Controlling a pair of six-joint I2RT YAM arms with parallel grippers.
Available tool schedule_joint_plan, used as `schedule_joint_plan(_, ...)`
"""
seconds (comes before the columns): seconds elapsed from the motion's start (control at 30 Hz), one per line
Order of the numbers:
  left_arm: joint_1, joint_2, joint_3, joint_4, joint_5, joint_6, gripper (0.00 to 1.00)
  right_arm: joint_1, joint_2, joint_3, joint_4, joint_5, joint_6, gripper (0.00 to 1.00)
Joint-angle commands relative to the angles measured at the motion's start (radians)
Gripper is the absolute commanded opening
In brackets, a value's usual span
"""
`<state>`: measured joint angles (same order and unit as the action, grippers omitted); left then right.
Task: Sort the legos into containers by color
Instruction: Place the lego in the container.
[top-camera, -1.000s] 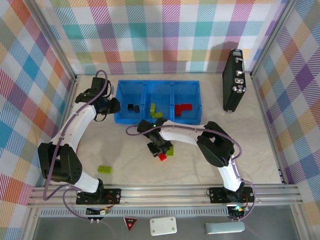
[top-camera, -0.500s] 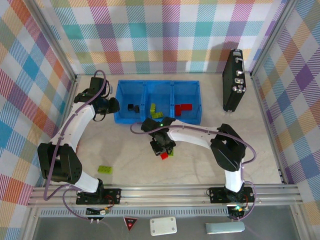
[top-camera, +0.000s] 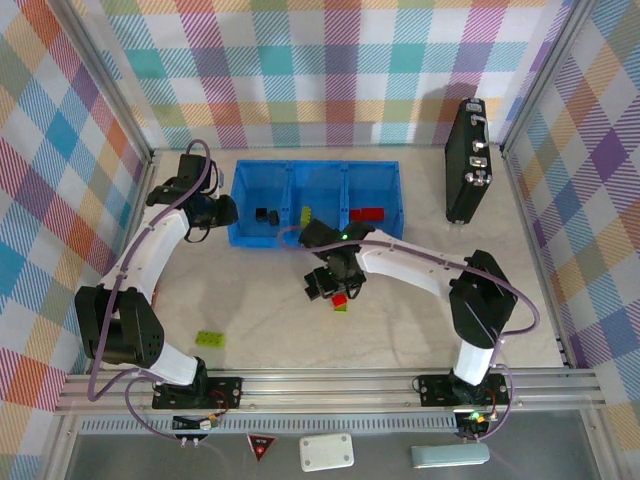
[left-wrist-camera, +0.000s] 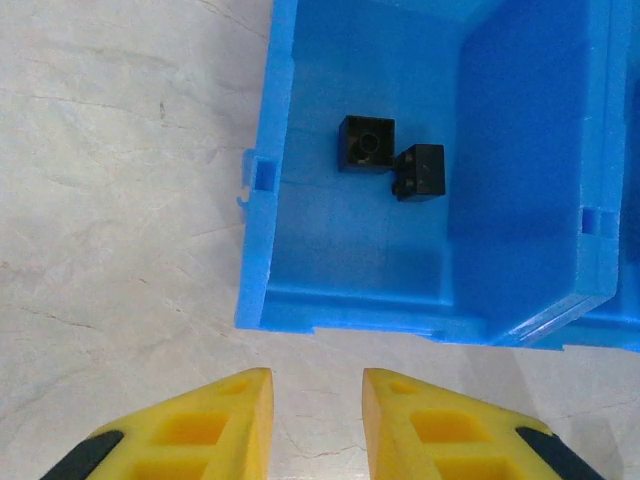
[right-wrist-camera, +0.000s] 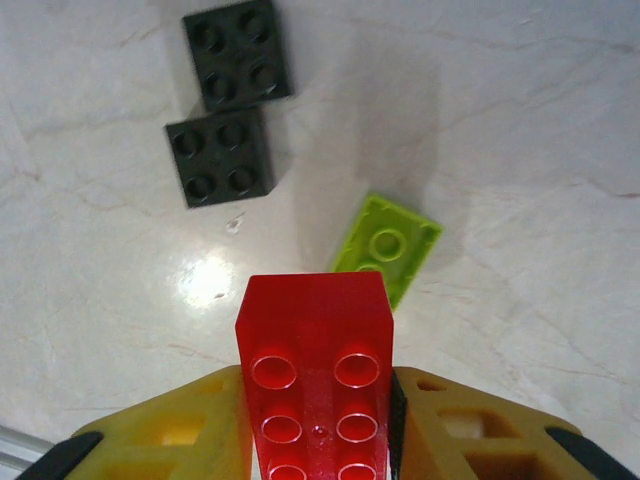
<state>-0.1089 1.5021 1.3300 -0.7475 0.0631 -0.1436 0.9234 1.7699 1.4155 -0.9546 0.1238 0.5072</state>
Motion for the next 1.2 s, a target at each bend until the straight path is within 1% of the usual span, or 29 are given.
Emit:
schedule_joint_plan(0.0,0.009,-0.013,-0.015,0.027,0.006,0.016,0.3,-0.055,-0.02,0.014,-0.034,0.007,-0.033,0.37)
schedule_joint_plan(0.33,0.012,-0.019,-0.015,0.028,0.015,0.015,0.3,-0.245,-0.006,0.126,-0.095,0.01,-0.103,0.37)
schedule_joint_plan(0.6,0.012,-0.025,-0.017,0.028,0.016,0.015,0.3,-0.374,0.104,0.323,-0.148,0.032,-0.173,0.37)
schedule_joint_plan(0.9,0.012,-0.031,-0.017,0.027,0.013,0.018,0.3,-0.446,0.293,0.555,-0.189,0.044,-0.235,0.37)
schedule_joint_plan(1.17,0.012,-0.033,-0.017,0.027,0.014,0.018,0.3,-0.472,0.432,0.653,-0.196,0.054,-0.258,0.37)
